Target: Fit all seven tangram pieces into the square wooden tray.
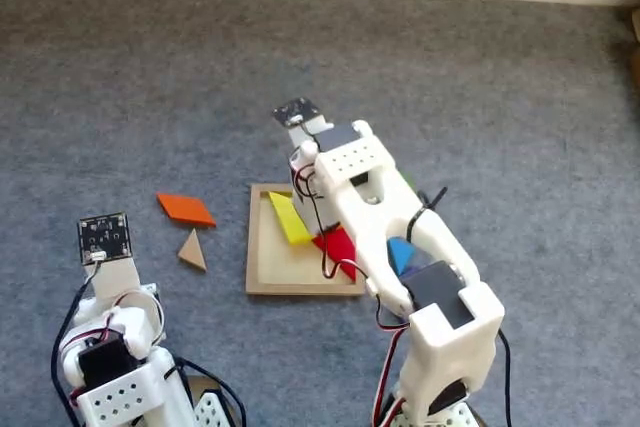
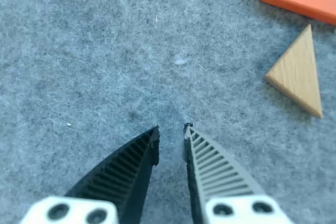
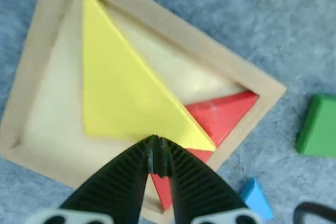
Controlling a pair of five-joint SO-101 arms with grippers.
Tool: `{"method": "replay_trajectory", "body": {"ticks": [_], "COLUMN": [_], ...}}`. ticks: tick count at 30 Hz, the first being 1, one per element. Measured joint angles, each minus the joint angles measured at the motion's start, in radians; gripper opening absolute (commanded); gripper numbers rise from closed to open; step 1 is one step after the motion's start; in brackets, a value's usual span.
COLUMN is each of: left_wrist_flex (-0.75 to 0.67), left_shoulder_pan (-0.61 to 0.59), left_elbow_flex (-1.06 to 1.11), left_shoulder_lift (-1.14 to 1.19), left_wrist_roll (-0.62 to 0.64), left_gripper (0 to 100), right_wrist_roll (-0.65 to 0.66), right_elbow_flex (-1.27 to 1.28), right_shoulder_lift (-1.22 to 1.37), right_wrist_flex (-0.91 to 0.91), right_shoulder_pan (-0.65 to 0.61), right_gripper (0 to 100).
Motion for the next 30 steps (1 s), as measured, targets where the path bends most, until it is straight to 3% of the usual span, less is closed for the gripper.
{"method": "replay_trajectory", "body": {"ticks": [10, 23, 30], "left_wrist_flex": [0.0, 0.0, 0.0], "left_shoulder_pan": [0.0, 0.0, -0.041], "left_elbow_flex": [0.0, 0.0, 0.0], "left_shoulder_lift": [0.0, 0.0, 0.0], "left_wrist_roll": [0.0, 0.0, 0.0], "left_gripper": [9, 9, 9], "right_wrist_roll": [0.0, 0.0, 0.0], "right_elbow_flex": [0.018, 0.018, 0.083], "right_shoulder_lift": [-0.005, -0.109, -0.057], "right_wrist_flex": [-0.109, -0.109, -0.235], "right_shoulder_pan": [0.035, 0.037, 0.02], "right_gripper": [0.4, 0.4, 0.4]}}
